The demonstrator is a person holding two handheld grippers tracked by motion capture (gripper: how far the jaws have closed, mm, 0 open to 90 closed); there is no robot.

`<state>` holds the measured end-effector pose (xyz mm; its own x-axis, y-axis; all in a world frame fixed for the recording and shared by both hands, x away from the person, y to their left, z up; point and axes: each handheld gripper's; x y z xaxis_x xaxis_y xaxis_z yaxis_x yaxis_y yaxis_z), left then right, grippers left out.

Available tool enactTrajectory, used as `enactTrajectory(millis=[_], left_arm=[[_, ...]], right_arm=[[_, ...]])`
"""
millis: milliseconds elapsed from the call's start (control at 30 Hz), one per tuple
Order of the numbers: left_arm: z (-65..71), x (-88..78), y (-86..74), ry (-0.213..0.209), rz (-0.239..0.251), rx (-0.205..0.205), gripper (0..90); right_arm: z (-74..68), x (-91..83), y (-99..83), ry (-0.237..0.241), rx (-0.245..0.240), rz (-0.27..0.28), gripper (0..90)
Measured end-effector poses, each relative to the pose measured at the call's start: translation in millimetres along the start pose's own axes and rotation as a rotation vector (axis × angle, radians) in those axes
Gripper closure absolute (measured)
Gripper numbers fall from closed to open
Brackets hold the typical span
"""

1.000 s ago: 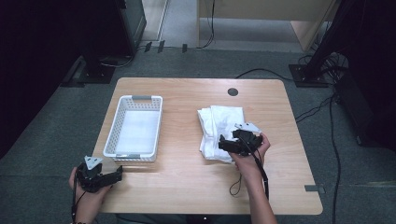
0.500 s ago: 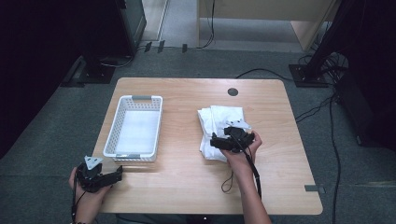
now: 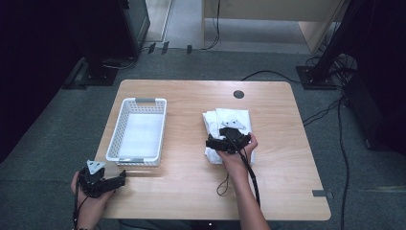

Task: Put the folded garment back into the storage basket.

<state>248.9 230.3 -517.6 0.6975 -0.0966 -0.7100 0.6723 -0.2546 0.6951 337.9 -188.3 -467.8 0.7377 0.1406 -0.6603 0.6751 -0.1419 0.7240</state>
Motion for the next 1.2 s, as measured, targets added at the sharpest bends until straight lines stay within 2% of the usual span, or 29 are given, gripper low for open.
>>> enactTrajectory(millis=[100, 300, 367, 467, 500, 533, 567, 667, 700, 867, 967, 1000, 1100, 1200], left_arm=[[0.0, 0.1, 0.0, -0.001, 0.001, 0.003, 0.0], [0.2, 0.1, 0.0, -0.001, 0.001, 0.003, 0.0], [0.2, 0.1, 0.0, -0.002, 0.001, 0.003, 0.0], [0.2, 0.1, 0.0, -0.002, 0.001, 0.003, 0.0], [0.2, 0.1, 0.0, -0.002, 0.001, 0.004, 0.0], [0.2, 0.1, 0.0, -0.002, 0.002, 0.004, 0.0], [0.2, 0.1, 0.0, -0.002, 0.001, 0.004, 0.0], [0.2, 0.1, 0.0, -0.002, 0.001, 0.004, 0.0], [0.2, 0.1, 0.0, -0.002, 0.001, 0.004, 0.0], [0.3, 0.1, 0.0, -0.003, 0.002, 0.005, 0.0], [0.4, 0.1, 0.0, -0.003, 0.002, 0.006, 0.0], [0.4, 0.2, 0.0, -0.004, 0.002, 0.006, 0.0], [0.4, 0.1, 0.0, -0.004, 0.002, 0.007, 0.0], [0.3, 0.1, 0.0, -0.005, 0.001, 0.008, 0.0]], right_arm=[[-3.8, 3.1, -0.4, 0.011, 0.009, -0.013, 0.0], [-11.1, 14.3, -0.5, -0.054, 0.018, -0.04, 0.0], [-12.6, 16.0, -0.3, -0.06, 0.018, -0.046, 0.0], [-18.4, 21.7, -0.8, -0.075, 0.002, -0.063, 0.0], [-21.8, 26.5, -2.0, -0.098, -0.008, -0.073, 0.0], [-21.8, 26.5, -2.0, -0.098, -0.008, -0.073, 0.0], [-23.4, 30.9, -3.1, -0.124, -0.005, -0.078, 0.0], [-24.5, 33.9, -3.8, -0.136, 0.007, -0.085, 0.0], [-26.7, 36.1, -4.9, -0.16, -0.012, -0.087, 0.0], [-30.6, 41.5, -8.9, -0.206, -0.041, -0.089, 0.0], [-31.9, 48.5, -14.6, -0.275, -0.051, -0.09, 0.0], [-31.9, 48.5, -14.6, -0.275, -0.051, -0.09, 0.0], [-37.1, 51.7, -20.7, -0.313, -0.102, -0.081, 0.0], [-36.2, 51.8, -20.9, -0.306, -0.098, -0.082, 0.0]])
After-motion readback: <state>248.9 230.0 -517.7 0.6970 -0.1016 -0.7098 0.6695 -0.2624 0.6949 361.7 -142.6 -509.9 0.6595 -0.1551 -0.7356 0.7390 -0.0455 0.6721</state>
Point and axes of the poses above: each handheld gripper's, and its own axes: x roughly forward along the jaws, y roughly out of its top, z roughly to its right, and after that the axes turned 9 degrees about x, right-handed
